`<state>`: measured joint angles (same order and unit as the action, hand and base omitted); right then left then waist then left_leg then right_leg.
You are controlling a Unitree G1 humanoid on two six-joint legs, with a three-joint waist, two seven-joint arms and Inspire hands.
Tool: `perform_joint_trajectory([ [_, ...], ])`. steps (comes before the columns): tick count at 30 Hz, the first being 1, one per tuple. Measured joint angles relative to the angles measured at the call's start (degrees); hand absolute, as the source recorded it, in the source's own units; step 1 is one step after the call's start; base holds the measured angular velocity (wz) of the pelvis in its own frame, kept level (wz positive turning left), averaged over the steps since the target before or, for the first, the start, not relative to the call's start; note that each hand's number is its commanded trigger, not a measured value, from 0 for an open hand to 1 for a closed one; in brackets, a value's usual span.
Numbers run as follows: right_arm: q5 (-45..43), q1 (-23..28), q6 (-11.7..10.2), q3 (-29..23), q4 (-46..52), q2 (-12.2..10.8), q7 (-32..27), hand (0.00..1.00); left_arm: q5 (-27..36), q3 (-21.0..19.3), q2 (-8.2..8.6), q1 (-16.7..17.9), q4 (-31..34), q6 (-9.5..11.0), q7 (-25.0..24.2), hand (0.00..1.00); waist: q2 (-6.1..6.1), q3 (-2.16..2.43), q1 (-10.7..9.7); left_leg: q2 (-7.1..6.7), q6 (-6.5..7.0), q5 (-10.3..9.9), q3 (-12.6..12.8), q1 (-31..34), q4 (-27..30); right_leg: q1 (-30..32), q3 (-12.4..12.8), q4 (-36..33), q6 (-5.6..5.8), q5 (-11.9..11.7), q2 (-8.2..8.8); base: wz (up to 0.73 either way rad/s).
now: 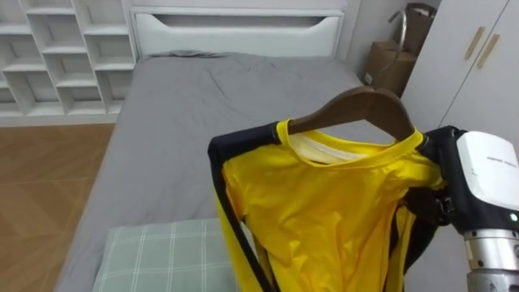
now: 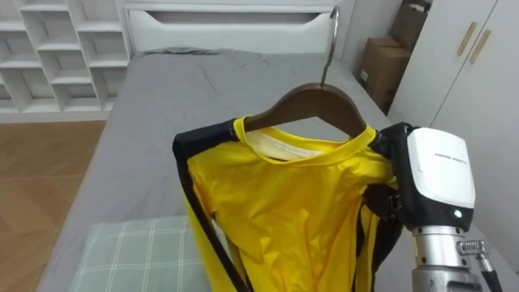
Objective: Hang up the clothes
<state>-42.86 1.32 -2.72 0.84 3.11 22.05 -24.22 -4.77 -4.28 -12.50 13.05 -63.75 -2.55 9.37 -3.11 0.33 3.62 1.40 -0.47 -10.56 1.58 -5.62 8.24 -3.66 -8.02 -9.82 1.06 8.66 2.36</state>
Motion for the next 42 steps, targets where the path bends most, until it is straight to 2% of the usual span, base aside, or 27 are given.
perform_joint_trajectory([
  [4,0.1,0.2,0.3,0.0,0.0,-0.2,0.0,1.00,-1.4,0.0,-0.01,0.3,0.2,0.0,0.0,0.00,-0.17,-0.03,-0.1,0.06,-0.02,0.0,0.3,-0.1,0.0,0.1,0.4,-0.1,0.00,0.0,-0.10,-0.05],
  [9,-0.1,1.7,0.3,-0.1,1.7,-0.1,1.1,1.00,-9.0,0.0,0.24,1.4,0.1,-0.1,-1.5,0.00,-0.28,-0.12,0.1,0.64,-0.13,-0.5,3.3,-0.2,0.2,1.7,3.1,-1.2,-0.12,-0.1,-0.72,-0.27],
  [13,-0.3,4.2,0.1,-0.1,3.1,-0.1,1.2,1.00,-11.2,0.2,0.38,1.3,-0.1,-0.5,-2.7,0.00,-0.02,-0.36,-0.4,0.89,-0.17,-0.8,4.6,-0.8,0.4,2.0,3.9,-1.9,-0.16,-0.1,-0.89,-0.21],
  [15,0.1,4.4,-0.4,-0.2,3.1,-0.1,2.2,1.00,-11.7,0.2,0.41,0.9,-0.1,-0.7,-3.4,0.00,0.09,-0.47,-0.5,1.15,-0.14,-0.9,6.9,-0.9,0.4,3.4,6.4,-2.1,-0.29,-0.4,-1.48,-0.49],
  [16,0.1,4.5,-0.5,-0.2,3.1,-0.1,2.5,1.00,-11.8,0.2,0.41,0.9,-0.1,-0.8,-3.5,0.00,0.10,-0.43,-0.7,1.23,-0.15,-0.9,7.6,-1.0,0.4,3.9,6.9,-2.1,-0.31,-0.6,-1.55,-0.56],
  [18,-0.3,4.7,-1.0,-0.3,3.2,-0.2,3.3,1.00,-11.9,0.3,0.34,0.6,-0.4,-1.1,-3.9,0.00,0.14,-0.45,-2.3,1.40,-0.12,-1.1,10.8,-1.1,0.3,5.9,9.6,-3.3,-0.35,-0.9,-2.06,-0.64],
  [19,-0.3,4.9,-1.0,-0.3,3.1,-0.2,3.4,1.00,-11.8,0.3,0.31,0.4,-0.4,-1.2,-3.9,0.00,0.29,-0.50,-2.2,1.57,-0.12,-1.3,12.0,-1.4,0.2,6.4,10.5,-3.6,-0.40,-1.1,-2.40,-1.06],
  [21,-0.3,5.5,-1.0,-0.1,3.0,-1.3,4.2,1.00,-11.6,0.6,-0.26,0.1,-0.4,-1.2,-3.9,0.00,0.58,-0.62,-1.8,2.44,-0.51,-2.1,18.2,-2.5,0.2,8.1,11.5,-4.1,-0.95,-2.6,-3.72,-1.37],
  [22,-0.2,5.7,-1.0,-0.1,2.9,-1.5,4.4,1.00,-11.6,0.5,-0.35,0.0,-0.4,-1.3,-3.9,0.00,0.70,-0.68,-1.8,2.70,-0.59,-2.3,19.9,-2.8,0.2,8.6,11.0,-4.1,-1.13,-3.1,-3.99,-1.43],
  [23,-0.3,5.8,-0.9,0.1,2.5,-2.0,4.5,1.00,-11.6,0.5,-0.63,-0.2,-0.5,-1.5,-3.9,0.00,0.99,-0.88,-1.8,3.26,-0.78,-3.0,23.2,-3.0,0.5,9.3,8.7,-4.0,-1.92,-4.1,-4.38,-1.51],
  [24,-0.2,5.8,-0.8,0.1,2.4,-2.5,4.5,1.00,-11.4,0.6,-0.94,-0.5,-0.6,-2.3,-3.9,0.00,1.40,-1.15,-1.6,4.10,-0.82,-3.7,26.9,-3.0,0.8,10.6,3.8,-4.1,-2.94,-5.0,-4.22,-1.54],
  [25,-0.2,5.8,-0.8,0.1,2.4,-2.8,4.4,1.00,-11.4,0.6,-1.13,-0.6,-0.7,-2.7,-3.9,0.00,1.22,-1.06,-1.6,4.32,-0.90,-4.0,28.8,-3.1,0.8,11.1,0.4,-4.0,-3.56,-5.4,-3.68,-1.45],
  [26,-0.2,5.8,-0.9,0.2,2.1,-3.4,4.2,1.00,-10.8,1.0,-1.52,-1.1,-1.2,-3.9,-3.8,0.00,1.61,-1.31,-1.5,5.06,-1.08,-4.8,32.6,-3.2,1.5,11.8,-6.2,-4.3,-4.58,-5.8,-2.99,-1.31],
  [27,-0.2,5.8,-0.9,0.4,1.2,-3.8,4.2,1.00,-10.4,1.3,-1.66,-1.1,-1.7,-5.2,-3.8,0.00,2.07,-1.62,-1.5,5.31,-1.33,-5.5,36.2,-4.0,1.8,12.7,-12.0,-8.2,-6.00,-3.3,-1.33,-1.11],
  [28,-0.2,6.0,-0.9,0.4,0.7,-3.8,4.2,1.00,-10.4,1.7,-1.62,-1.1,-1.9,-6.1,-3.8,0.00,2.19,-1.67,-1.7,5.33,-1.54,-5.9,37.5,-4.5,2.3,12.9,-14.3,-11.9,-5.79,-0.8,0.19,-0.81],
  [29,0.1,6.3,-0.6,0.4,-0.2,-3.8,4.1,1.00,-10.4,2.5,-1.62,-1.1,-2.0,-7.3,-3.8,0.00,2.10,-1.54,-1.7,5.21,-2.15,-6.9,40.2,-5.5,3.4,12.7,-15.6,-17.5,-4.76,3.4,3.33,-0.72],
  [30,0.2,6.1,-0.2,0.8,-0.6,-4.0,4.1,1.00,-10.4,2.5,-1.68,-1.1,-2.0,-8.1,-3.8,0.00,1.27,-1.46,-1.6,5.01,-2.76,-8.0,41.5,-6.1,5.6,13.5,-14.3,-18.7,-4.16,5.3,4.31,-0.70],
  [31,0.2,5.9,-0.2,1.4,-1.0,-4.1,4.1,1.00,-10.4,2.4,-1.57,-1.1,-2.0,-8.6,-3.8,0.00,1.26,-1.47,-1.5,5.18,-3.07,-8.2,41.6,-5.9,7.2,13.8,-13.0,-18.7,-4.42,5.6,3.79,-0.74],
  [32,0.2,5.5,0.1,2.7,-1.4,-4.2,4.5,1.00,-10.5,2.2,-1.38,-0.9,-2.1,-9.5,-3.8,0.00,1.72,-1.43,-1.4,5.59,-3.01,-8.3,40.5,-5.3,9.0,13.9,-11.2,-17.5,-4.86,5.0,2.25,-0.82],
  [33,0.2,4.6,0.2,3.9,-1.8,-4.6,5.1,1.00,-10.7,1.3,-1.39,-0.9,-2.0,-10.3,-3.8,0.00,2.00,-1.36,-0.5,6.36,-2.62,-8.0,37.0,-4.2,10.7,13.6,-9.7,-15.4,-5.72,3.5,0.46,-0.89],
  [34,0.2,4.1,0.2,4.4,-1.9,-5.0,5.5,1.00,-10.7,0.3,-1.40,-0.9,-2.0,-10.6,-3.8,0.00,2.00,-1.37,-0.3,6.92,-2.49,-7.9,35.1,-3.3,12.1,13.3,-9.3,-14.3,-6.14,2.7,-0.19,-0.80],
  [35,0.2,3.9,0.3,4.8,-2.2,-6.0,5.8,1.00,-10.7,-0.7,-1.53,-0.9,-2.0,-11.2,-3.8,0.00,1.82,-1.43,-0.5,7.82,-1.89,-7.7,31.4,-1.3,15.2,12.1,-8.6,-11.8,-6.55,1.1,-1.18,-0.36],
  [36,0.2,3.9,0.4,4.8,-2.5,-6.3,5.8,1.00,-10.7,-0.9,-1.53,-1.0,-2.0,-11.3,-3.8,0.00,1.62,-1.42,-0.7,7.98,-1.76,-8.0,29.6,-0.5,15.1,11.8,-8.1,-11.2,-6.47,0.8,-1.25,-0.15],
  [37,0.2,3.7,0.9,4.7,-2.7,-6.4,5.9,1.00,-10.7,-1.1,-1.32,-1.5,-1.8,-11.3,-3.8,0.00,1.74,-1.48,-1.0,7.72,-1.96,-7.4,27.2,1.0,11.4,11.7,-7.9,-10.4,-6.36,0.3,-1.65,-0.10],
  [38,0.0,3.3,1.7,4.8,-2.9,-6.8,6.9,1.00,-10.7,-1.1,-1.28,-1.6,-1.8,-11.6,-3.7,0.00,1.85,-1.46,-1.0,7.94,-2.55,-7.4,27.1,1.0,11.2,12.6,-7.6,-10.8,-6.29,0.3,-2.04,-0.09],
  [39,0.0,3.3,1.8,4.7,-2.9,-7.1,7.2,1.00,-10.8,-1.1,-1.32,-1.7,-1.7,-11.9,-3.6,0.00,1.62,-1.50,-1.4,8.01,-2.56,-7.3,27.6,1.1,11.5,13.1,-7.6,-10.9,-6.26,0.4,-2.07,-0.20],
  [42,0.0,3.2,1.8,4.7,-2.2,-7.3,8.6,1.00,-10.6,-0.4,-1.28,-1.6,-1.7,-13.5,-2.7,0.00,0.87,-1.44,-1.7,8.99,-2.64,-7.4,31.7,2.0,15.6,14.9,-6.0,-12.7,-6.56,1.1,-2.52,-0.42],
])
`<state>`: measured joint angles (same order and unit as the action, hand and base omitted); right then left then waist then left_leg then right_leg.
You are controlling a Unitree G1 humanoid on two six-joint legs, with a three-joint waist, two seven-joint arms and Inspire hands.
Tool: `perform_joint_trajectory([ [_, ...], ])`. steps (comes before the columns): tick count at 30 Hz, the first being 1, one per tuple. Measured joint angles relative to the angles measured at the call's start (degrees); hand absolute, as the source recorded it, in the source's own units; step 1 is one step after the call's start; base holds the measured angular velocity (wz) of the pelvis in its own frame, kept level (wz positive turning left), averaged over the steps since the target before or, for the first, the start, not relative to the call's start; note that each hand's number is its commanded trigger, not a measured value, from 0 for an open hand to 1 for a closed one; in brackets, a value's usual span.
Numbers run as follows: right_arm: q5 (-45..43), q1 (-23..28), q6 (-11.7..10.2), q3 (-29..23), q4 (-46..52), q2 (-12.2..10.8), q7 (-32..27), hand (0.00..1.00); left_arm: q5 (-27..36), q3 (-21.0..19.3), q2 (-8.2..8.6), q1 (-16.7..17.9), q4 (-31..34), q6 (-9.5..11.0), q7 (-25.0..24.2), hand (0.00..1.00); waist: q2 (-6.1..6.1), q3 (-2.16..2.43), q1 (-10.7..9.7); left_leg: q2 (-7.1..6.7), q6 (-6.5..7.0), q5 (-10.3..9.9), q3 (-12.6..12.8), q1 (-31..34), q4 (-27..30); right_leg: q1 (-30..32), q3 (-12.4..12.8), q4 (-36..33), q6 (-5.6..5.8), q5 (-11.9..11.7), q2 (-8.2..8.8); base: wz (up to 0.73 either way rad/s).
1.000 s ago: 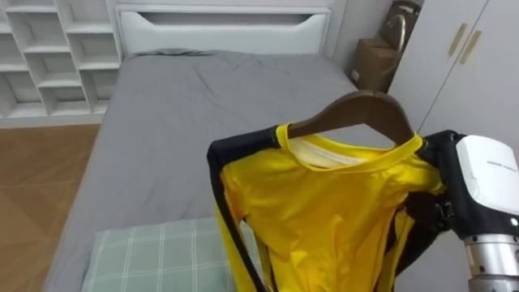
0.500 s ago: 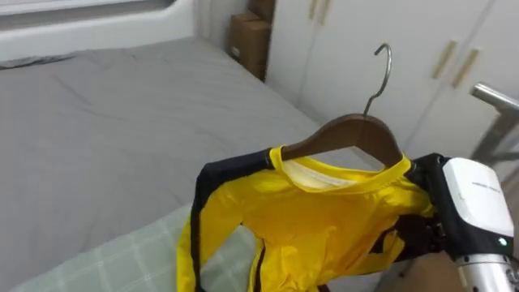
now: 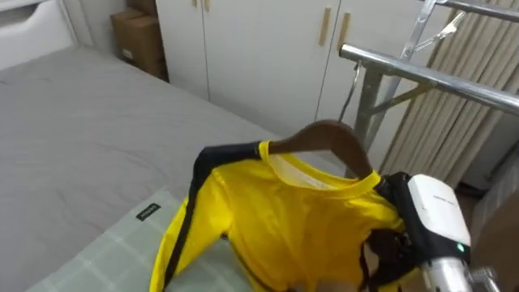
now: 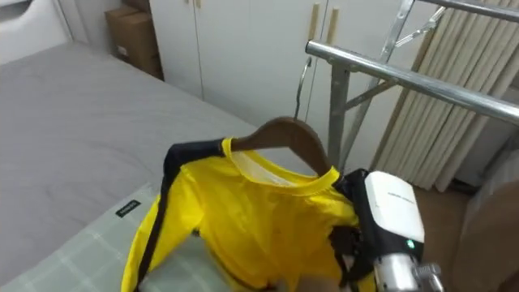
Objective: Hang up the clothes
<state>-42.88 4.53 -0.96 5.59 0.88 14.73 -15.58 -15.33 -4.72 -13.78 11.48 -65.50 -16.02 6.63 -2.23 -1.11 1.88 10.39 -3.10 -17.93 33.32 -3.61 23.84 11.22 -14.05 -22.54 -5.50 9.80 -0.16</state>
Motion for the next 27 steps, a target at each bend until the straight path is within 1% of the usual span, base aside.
perform_joint_trajectory([
  [1,0.0,-0.2,0.0,0.1,0.0,0.1,0.0,1.00,0.1,1.1,0.13,0.3,-0.1,-0.6,0.7,0.00,-0.17,-0.04,0.1,0.40,0.03,0.0,0.3,0.5,3.1,0.3,2.9,-0.5,-0.18,0.4,-0.79,-0.86],
  [2,0.3,-0.8,0.1,1.1,0.0,0.1,0.0,1.00,0.1,1.6,0.52,1.3,-0.1,-1.1,1.5,0.00,-0.17,-0.05,0.5,0.73,0.41,0.7,-2.5,1.4,7.0,0.6,8.3,-0.7,-0.81,-0.1,-2.58,-1.27],
  [3,0.9,-1.2,0.0,2.4,0.1,0.1,0.0,1.00,0.5,1.5,0.95,2.2,-0.2,-1.3,2.0,0.00,-0.25,-0.12,0.5,-0.55,1.31,1.7,-8.9,3.0,9.4,-0.1,15.2,-0.5,-0.89,-0.7,-5.32,-1.21],
  [4,1.2,-1.2,-0.2,2.6,0.0,0.1,0.0,1.00,1.3,1.5,1.10,2.3,-0.5,-1.3,2.0,0.00,-0.39,-0.22,0.6,-1.89,2.10,1.7,-12.9,3.6,9.3,-0.5,18.6,0.0,-0.78,-1.1,-6.48,-1.09],
  [5,1.4,-1.1,0.0,2.7,-0.1,0.1,0.1,1.00,2.0,1.6,1.60,2.3,-1.1,-1.3,2.0,0.00,-1.12,-0.45,1.2,-5.41,2.47,1.5,-18.4,4.5,7.1,-1.8,25.1,2.5,0.44,-2.0,-7.96,-1.09],
  [6,1.3,-1.1,0.4,2.7,-0.2,0.4,0.1,1.00,2.5,1.7,2.46,2.3,-1.3,-1.3,2.0,0.00,-1.55,-0.29,2.6,-8.37,3.29,1.9,-21.0,5.4,1.5,-3.6,32.9,8.5,3.13,-3.7,-9.09,-1.20],
  [7,1.3,-1.2,0.4,2.7,-0.3,0.6,0.1,1.00,3.0,1.7,3.06,2.3,-1.4,-1.3,2.1,0.00,-0.03,0.71,3.9,-8.83,4.07,2.5,-22.5,6.1,-1.8,-4.5,35.8,11.3,4.51,-4.5,-9.54,-1.54],
  [8,1.4,-3.6,0.2,2.9,-0.1,1.6,-0.2,1.00,3.4,1.6,4.10,1.9,-1.4,-0.9,2.5,0.00,0.79,0.20,6.7,-9.07,3.08,3.1,-24.9,7.7,-5.6,0.0,23.9,2.6,2.87,-1.5,-6.09,-1.48],
  [9,1.2,-5.8,-0.4,3.5,-0.5,1.9,-0.7,1.00,3.4,1.6,3.83,2.5,-1.4,-0.7,3.2,0.00,-0.60,0.11,6.8,-10.45,1.89,3.1,-26.4,9.7,-3.2,4.0,20.1,-6.7,4.65,2.4,-1.32,-1.12],
  [10,1.1,-6.3,-0.6,3.5,-1.0,2.0,-1.0,1.00,3.5,1.6,4.12,2.5,-1.5,-0.7,3.4,0.00,-0.30,-0.14,5.8,-9.83,1.59,3.3,-29.9,10.5,-2.3,4.7,21.7,-9.0,2.58,3.6,-3.53,-0.62],
  [11,1.6,-5.9,-0.2,4.0,-2.2,1.7,-1.0,1.00,4.1,1.7,4.61,2.6,-1.6,-0.8,3.5,0.00,0.67,-0.09,6.1,-9.61,0.59,3.7,-32.4,10.1,-2.7,4.6,23.4,-9.5,2.50,4.2,-5.35,-0.40],
  [12,1.8,-5.7,0.2,5.0,-2.4,1.3,-0.7,1.00,4.8,1.5,4.45,2.6,-2.0,-0.9,3.5,0.00,0.36,-0.06,6.0,-9.99,0.76,3.8,-32.6,9.9,-3.5,4.2,26.4,-8.7,2.52,3.9,-6.98,-0.66],
  [13,1.8,-5.6,0.2,6.2,-2.4,1.3,-0.6,1.00,5.8,0.9,4.38,2.6,-2.0,-1.2,3.5,0.00,0.31,0.10,4.8,-10.27,0.88,4.0,-32.7,9.9,-4.6,3.3,30.7,-6.8,2.44,3.4,-9.29,-0.65],
  [14,2.1,-5.6,0.3,6.8,-2.4,1.5,-0.6,1.00,5.8,0.2,4.44,2.6,-2.0,-1.3,3.5,0.00,0.00,0.15,3.7,-10.40,0.90,4.1,-32.5,9.8,-6.1,1.9,35.9,-3.5,2.38,1.8,-11.65,-0.59],
  [15,2.2,-5.6,0.4,6.6,-2.4,1.3,-0.8,1.00,5.7,-0.6,4.65,2.4,-2.0,-1.4,3.5,0.00,0.11,0.26,2.7,-10.27,1.33,4.9,-32.5,9.6,-7.6,0.6,39.6,0.2,2.62,-0.3,-13.00,-0.47],
  [16,2.1,-5.7,0.5,6.5,-2.4,1.4,-1.0,1.00,5.7,-0.8,4.66,2.2,-2.0,-1.6,3.5,0.00,0.15,0.24,2.3,-10.13,1.77,5.5,-32.4,9.4,-8.5,0.0,41.0,2.1,2.89,-1.7,-13.33,-0.44],
  [17,2.1,-5.7,0.6,6.5,-2.4,1.3,-1.1,1.00,5.8,-0.7,4.68,2.1,-2.0,-1.9,3.5,0.00,0.45,0.11,1.6,-9.76,2.21,7.5,-31.6,9.2,-10.1,-0.5,42.8,5.3,3.38,-4.5,-13.62,-0.58],
  [18,2.0,-5.7,0.6,6.6,-2.4,1.0,-1.0,1.00,5.8,-0.7,4.68,2.0,-2.0,-2.1,3.5,0.00,0.61,0.06,1.7,-8.72,2.79,9.6,-28.8,8.9,-10.9,-0.3,41.8,6.9,4.15,-6.5,-13.07,-0.64],
  [19,2.0,-5.7,0.6,6.7,-2.4,0.9,-0.9,1.00,5.8,-0.6,4.68,2.1,-2.0,-2.3,3.6,0.00,0.59,0.06,1.8,-8.14,2.70,9.7,-26.9,8.9,-10.9,0.1,40.2,7.1,4.32,-6.9,-12.54,-0.73],
  [20,1.9,-5.6,0.6,6.6,-2.4,0.8,-0.8,1.00,5.8,-0.2,4.82,2.0,-2.2,-2.5,3.6,0.00,0.53,0.11,1.8,-7.25,2.72,9.5,-23.6,8.7,-10.6,1.1,35.4,7.1,4.45,-6.9,-10.38,-0.65],
  [21,1.9,-5.6,0.8,6.6,-2.4,0.6,-0.8,1.00,5.7,0.6,4.86,2.0,-2.3,-2.5,3.6,0.00,0.43,0.12,2.0,-6.48,2.68,9.2,-20.6,8.4,-10.5,2.0,29.9,5.7,4.36,-6.1,-7.77,-0.56],
  [22,1.9,-5.6,0.9,6.6,-2.4,0.4,-0.8,1.00,5.7,0.7,4.90,1.9,-2.5,-2.5,3.6,0.00,0.32,0.02,2.0,-6.06,2.60,9.0,-19.1,8.1,-10.2,2.7,27.1,4.5,4.40,-4.9,-6.49,-0.37],
  [23,1.9,-5.6,1.3,6.6,-2.5,-0.2,-0.9,1.00,5.7,1.3,4.91,1.8,-3.0,-2.5,3.6,0.00,-0.33,-0.30,1.9,-6.27,2.34,8.6,-17.5,6.9,-9.7,4.1,22.6,2.2,5.49,-2.3,-3.81,-0.15],
  [24,1.9,-5.5,1.4,6.6,-2.5,-0.5,-0.9,1.00,5.7,1.6,4.90,1.7,-3.7,-2.5,3.6,0.00,-0.39,-0.35,1.5,-6.85,2.77,7.8,-18.2,6.9,-8.5,3.6,24.0,2.2,5.68,-2.2,-4.70,-0.06],
  [25,2.2,-5.5,1.5,6.6,-2.5,-0.6,-0.9,1.00,5.7,1.6,4.90,1.5,-4.1,-2.5,3.6,0.00,-0.39,-0.34,1.4,-6.93,2.92,7.7,-18.7,7.0,-8.2,3.2,26.0,2.7,5.69,-2.2,-5.81,0.00],
  [26,3.2,-5.5,1.6,6.4,-2.4,-0.5,-0.9,1.00,5.7,1.7,4.90,0.6,-5.2,-2.5,3.6,0.00,-0.10,-0.35,1.4,-7.03,3.26,7.6,-20.4,7.3,-8.7,2.2,29.4,5.1,5.79,-2.3,-7.80,-0.10],
  [27,4.0,-5.5,1.7,6.3,-2.4,-0.6,-0.8,1.00,5.8,1.5,4.89,0.4,-5.5,-2.5,3.6,0.00,0.17,-0.36,1.8,-7.26,3.56,7.8,-22.1,7.3,-10.0,1.0,32.3,8.0,5.77,-3.0,-9.23,-0.23],
])
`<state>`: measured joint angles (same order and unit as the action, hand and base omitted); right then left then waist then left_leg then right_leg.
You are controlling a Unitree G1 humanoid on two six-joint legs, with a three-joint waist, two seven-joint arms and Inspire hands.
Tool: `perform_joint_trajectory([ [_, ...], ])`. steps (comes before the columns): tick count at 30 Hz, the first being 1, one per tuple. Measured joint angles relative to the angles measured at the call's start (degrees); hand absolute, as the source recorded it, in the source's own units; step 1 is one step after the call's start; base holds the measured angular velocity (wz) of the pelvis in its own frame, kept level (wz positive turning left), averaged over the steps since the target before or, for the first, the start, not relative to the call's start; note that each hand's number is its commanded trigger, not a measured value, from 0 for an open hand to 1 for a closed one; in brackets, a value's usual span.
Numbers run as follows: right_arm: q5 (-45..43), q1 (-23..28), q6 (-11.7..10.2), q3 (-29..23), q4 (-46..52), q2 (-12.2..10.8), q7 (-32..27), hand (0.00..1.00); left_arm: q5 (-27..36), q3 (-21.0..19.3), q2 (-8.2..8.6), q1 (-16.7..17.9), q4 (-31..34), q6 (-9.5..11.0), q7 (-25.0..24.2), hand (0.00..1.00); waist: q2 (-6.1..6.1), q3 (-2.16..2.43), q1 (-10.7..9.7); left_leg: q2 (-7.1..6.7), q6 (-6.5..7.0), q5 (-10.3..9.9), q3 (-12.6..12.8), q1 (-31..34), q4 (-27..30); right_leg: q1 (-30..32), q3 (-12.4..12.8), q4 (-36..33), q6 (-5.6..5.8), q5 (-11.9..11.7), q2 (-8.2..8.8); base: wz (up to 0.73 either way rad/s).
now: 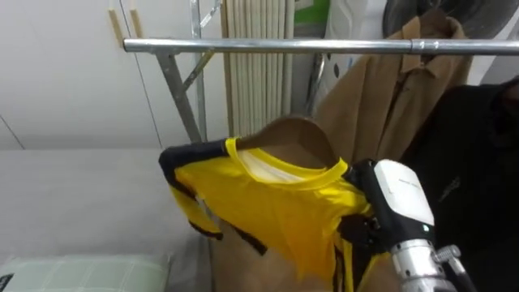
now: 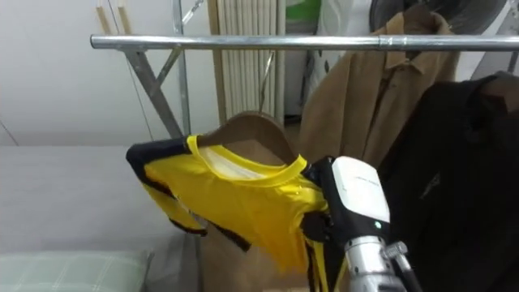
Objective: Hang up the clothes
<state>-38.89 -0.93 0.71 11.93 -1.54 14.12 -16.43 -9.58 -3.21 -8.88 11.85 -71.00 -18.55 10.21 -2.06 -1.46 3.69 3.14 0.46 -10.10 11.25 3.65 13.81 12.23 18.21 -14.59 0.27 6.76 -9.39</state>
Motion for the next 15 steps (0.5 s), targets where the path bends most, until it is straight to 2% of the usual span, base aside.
perform_joint_trajectory([
  [1,0.0,0.0,0.0,0.0,0.0,-0.1,0.0,1.00,0.0,-0.1,0.00,0.0,-0.1,0.0,0.0,0.00,0.00,0.00,0.4,-0.13,0.32,0.3,-0.2,-0.2,-0.7,-0.3,0.7,1.1,-0.10,-0.7,-0.23,-0.51],
  [2,-0.1,0.0,0.0,-0.1,0.0,-0.1,0.0,1.00,0.0,-0.4,0.02,0.1,-0.5,0.0,0.0,0.00,-0.10,0.05,1.1,-0.07,0.16,0.7,0.5,-0.4,-1.1,0.1,0.2,1.9,-0.27,-2.4,0.03,-0.61],
  [3,-0.1,0.3,0.0,-0.1,0.0,-0.1,0.0,1.00,0.0,-0.6,0.08,0.4,-0.8,0.0,-0.1,0.00,-0.35,0.14,1.5,0.03,-0.16,-0.1,2.3,-0.6,-0.6,0.9,-2.2,1.1,-0.29,-4.1,0.94,-0.55],
  [4,-0.1,0.4,0.0,-0.1,0.0,-0.1,0.0,1.00,0.1,-0.6,0.13,0.5,-1.3,0.0,-0.1,0.00,-0.47,0.06,1.4,-0.03,-0.46,-0.6,2.7,-0.8,-0.2,1.1,-2.9,0.6,-0.17,-4.9,1.34,-0.43],
  [5,0.1,0.7,0.0,0.0,0.0,-0.2,0.0,1.00,0.6,-0.6,0.23,0.5,-2.6,0.0,-0.1,0.00,-0.42,0.05,1.3,-0.47,-0.46,-1.6,3.4,-1.4,0.4,1.0,-2.4,-0.2,-0.17,-5.9,1.16,-0.34],
  [7,0.9,0.9,0.0,0.0,0.0,-0.2,0.0,1.00,1.3,-0.8,0.20,0.4,-3.3,0.0,-0.1,0.00,-0.41,0.06,1.3,-0.03,-0.40,-2.0,4.0,-1.4,0.6,0.7,-1.0,0.6,-0.26,-6.1,0.42,-0.34],
  [9,0.8,0.9,0.0,-0.1,0.0,-0.2,0.0,1.00,1.5,-2.6,0.21,0.5,-3.7,0.0,-0.1,0.00,-0.55,0.07,1.5,0.39,-0.83,-2.3,4.4,-1.5,0.8,0.5,-0.8,0.7,-1.41,-6.9,0.23,-0.20],
  [15,0.4,0.9,-0.1,-0.1,0.1,0.2,0.0,1.00,1.5,-4.1,0.21,0.5,-3.8,0.0,-0.1,0.00,-0.65,0.08,1.6,0.24,-0.89,-2.3,4.5,-2.2,-1.2,0.7,0.5,0.8,-2.37,-6.3,-0.89,-0.08],
])
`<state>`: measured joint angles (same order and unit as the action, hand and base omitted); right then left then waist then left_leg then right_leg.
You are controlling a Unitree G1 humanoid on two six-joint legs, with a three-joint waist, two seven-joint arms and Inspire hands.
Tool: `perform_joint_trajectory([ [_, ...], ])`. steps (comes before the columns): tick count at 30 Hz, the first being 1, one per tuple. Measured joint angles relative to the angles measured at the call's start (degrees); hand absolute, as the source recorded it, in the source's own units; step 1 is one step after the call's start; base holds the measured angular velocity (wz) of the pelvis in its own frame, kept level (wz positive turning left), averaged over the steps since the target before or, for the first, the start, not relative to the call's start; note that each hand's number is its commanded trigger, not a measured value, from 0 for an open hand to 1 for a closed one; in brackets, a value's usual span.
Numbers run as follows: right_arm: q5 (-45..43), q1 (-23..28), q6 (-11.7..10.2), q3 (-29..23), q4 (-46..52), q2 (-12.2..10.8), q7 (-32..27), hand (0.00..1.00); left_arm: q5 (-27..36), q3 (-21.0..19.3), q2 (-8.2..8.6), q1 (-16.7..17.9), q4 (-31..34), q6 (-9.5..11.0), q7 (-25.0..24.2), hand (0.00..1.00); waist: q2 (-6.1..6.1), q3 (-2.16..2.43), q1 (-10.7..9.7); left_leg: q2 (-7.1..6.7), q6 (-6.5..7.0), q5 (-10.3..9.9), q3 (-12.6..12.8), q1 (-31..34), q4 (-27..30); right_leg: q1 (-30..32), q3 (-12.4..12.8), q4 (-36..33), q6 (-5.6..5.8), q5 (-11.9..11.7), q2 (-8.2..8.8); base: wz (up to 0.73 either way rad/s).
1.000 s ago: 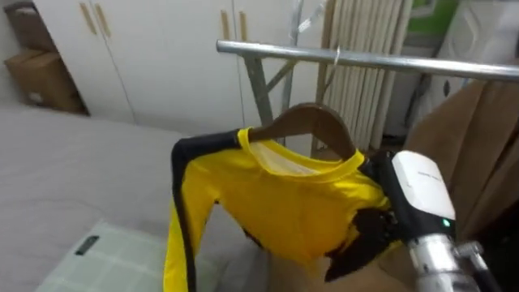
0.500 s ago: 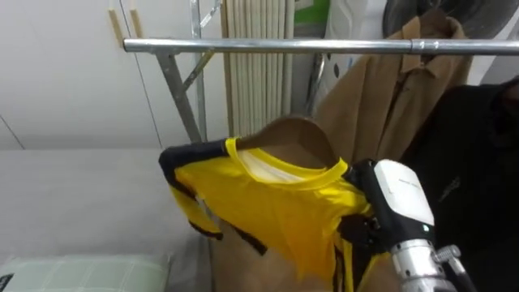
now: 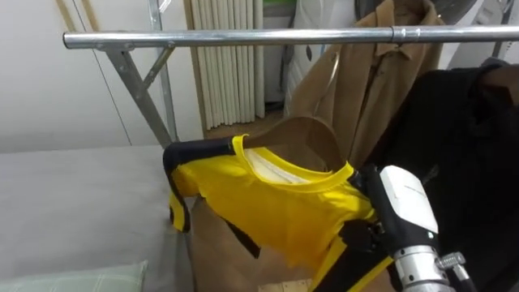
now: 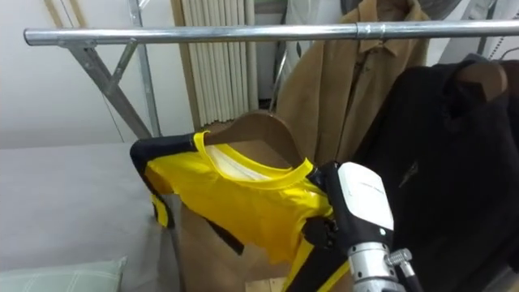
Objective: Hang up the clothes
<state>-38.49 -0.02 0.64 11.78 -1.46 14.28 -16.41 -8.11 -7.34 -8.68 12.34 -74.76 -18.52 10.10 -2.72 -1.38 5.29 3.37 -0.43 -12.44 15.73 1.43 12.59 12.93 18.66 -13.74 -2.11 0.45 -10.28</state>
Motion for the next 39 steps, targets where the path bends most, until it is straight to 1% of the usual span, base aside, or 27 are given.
perform_joint_trajectory([
  [2,-0.1,0.0,0.1,0.0,0.5,0.7,0.1,1.00,0.0,-0.6,-0.02,-0.1,0.1,0.0,0.0,0.00,-0.12,0.06,-0.2,0.01,-0.01,0.0,0.0,-0.1,-0.2,0.0,0.2,-0.1,-0.18,0.1,-0.16,-0.07],
  [4,-0.2,0.0,0.1,0.0,1.9,1.7,0.6,1.00,-0.2,-1.3,-0.04,-0.1,0.2,0.1,0.0,0.00,-0.30,0.01,-0.4,0.00,-0.01,0.0,-0.2,-0.1,-0.4,0.0,0.4,0.0,-0.18,0.1,-0.31,-0.06],
  [6,-0.5,0.0,0.1,0.0,3.0,1.6,1.0,1.00,-0.5,-1.5,-0.37,-0.1,0.2,0.1,0.0,0.00,-0.89,0.00,-0.6,-0.17,0.00,0.0,-1.7,-0.2,-0.4,-0.3,1.0,0.1,-0.25,0.1,-0.45,-0.10],
  [9,-2.0,0.0,0.1,0.0,3.0,1.5,2.2,1.00,-0.5,-1.4,-0.83,-0.1,0.2,0.1,0.0,0.00,-1.59,-0.01,-0.5,-0.16,-0.04,-0.1,-2.2,-0.8,-0.5,-0.9,1.0,0.3,-0.31,0.2,-0.71,-0.02],
  [13,-3.0,-0.3,0.0,0.0,3.0,1.5,3.5,1.00,-0.5,-1.4,-1.01,-0.1,0.2,0.1,0.0,0.00,-1.64,0.02,-0.3,-0.20,-0.04,-0.1,-2.4,-0.9,-0.5,-1.1,0.9,0.2,-0.34,0.3,-0.73,0.00],
  [17,-4.7,-1.7,0.0,0.0,3.0,1.7,5.3,1.00,-1.3,-1.4,-1.02,-0.1,0.2,0.1,0.0,0.00,-1.64,0.01,-0.3,-0.17,-0.07,0.0,-2.6,-1.0,-0.5,-1.1,0.9,0.1,-0.45,0.2,-0.81,0.00],
  [22,-4.5,-2.1,0.1,0.0,3.0,2.0,6.7,1.00,-1.6,-1.5,-1.19,-0.1,0.2,0.2,0.0,0.00,-1.63,0.01,-0.3,-0.14,-0.20,0.0,-3.3,-1.0,-0.5,-1.2,0.2,0.1,-0.54,0.2,-0.73,0.05],
  [25,-4.5,-3.3,0.0,-0.1,3.0,2.5,7.5,1.00,-1.6,-2.5,-1.24,-0.2,0.2,0.7,0.0,0.00,-1.76,-0.03,-0.3,-0.14,-0.17,0.0,-3.5,-0.9,-0.7,-1.0,-0.1,-0.1,-0.66,0.4,-0.71,0.04],
  [27,-4.3,-4.9,0.0,-0.1,3.0,4.0,7.5,1.00,-1.6,-2.6,-1.50,-0.1,0.2,1.3,0.0,0.00,-2.12,-0.13,0.0,-0.34,-0.15,0.0,-4.7,-0.5,-0.8,-1.1,-0.1,-0.1,-0.71,0.4,-0.75,0.00],
  [28,-4.3,-5.4,0.0,-0.1,3.0,4.3,7.5,1.00,-1.6,-2.6,-1.62,0.0,0.2,1.5,0.0,0.00,-2.30,-0.10,0.0,-0.49,-0.14,0.0,-5.3,-0.3,-0.8,-1.1,-0.1,-0.1,-0.72,0.4,-0.77,0.00],
  [29,-4.3,-6.6,0.0,-0.1,3.0,4.6,7.5,1.00,-1.6,-2.6,-1.77,0.0,0.2,1.5,0.0,0.00,-2.56,-0.07,0.0,-0.83,-0.15,0.0,-6.7,-0.1,-0.7,-1.0,-0.1,-0.1,-0.75,0.4,-0.84,0.00],
  [30,-4.2,-7.9,0.0,-0.1,3.0,4.8,7.5,1.00,-1.6,-2.7,-1.92,0.0,0.2,1.5,0.0,0.00,-2.85,-0.07,-0.1,-1.05,-0.18,0.1,-7.6,0.0,-0.7,-1.0,-0.1,0.0,-0.83,0.3,-0.91,0.00],
  [33,-3.5,-10.0,-0.4,-0.1,3.1,5.7,7.0,1.00,-1.6,-2.7,-2.51,0.0,0.4,1.6,0.0,0.00,-3.44,0.04,0.0,-1.01,-0.25,0.1,-8.3,-0.1,-0.8,-1.0,-0.8,0.3,-1.09,0.2,-0.90,0.08],
  [36,-3.5,-10.7,-0.6,-0.2,3.0,6.2,6.9,1.00,-1.6,-2.7,-2.79,0.0,0.5,2.3,0.0,0.00,-3.54,0.08,0.6,-0.95,-0.51,0.3,-8.6,-0.2,-0.8,-1.1,-1.2,0.3,-1.67,-0.1,-0.89,0.06],
  [39,-2.0,-10.7,-0.7,-0.5,2.9,6.5,6.9,1.00,-1.7,-3.4,-2.99,-0.1,0.9,2.7,0.0,0.00,-3.53,0.08,1.4,-0.93,-0.54,0.3,-9.3,-0.2,-0.8,-1.1,-2.3,0.7,-2.23,-0.2,-0.74,0.09],
])
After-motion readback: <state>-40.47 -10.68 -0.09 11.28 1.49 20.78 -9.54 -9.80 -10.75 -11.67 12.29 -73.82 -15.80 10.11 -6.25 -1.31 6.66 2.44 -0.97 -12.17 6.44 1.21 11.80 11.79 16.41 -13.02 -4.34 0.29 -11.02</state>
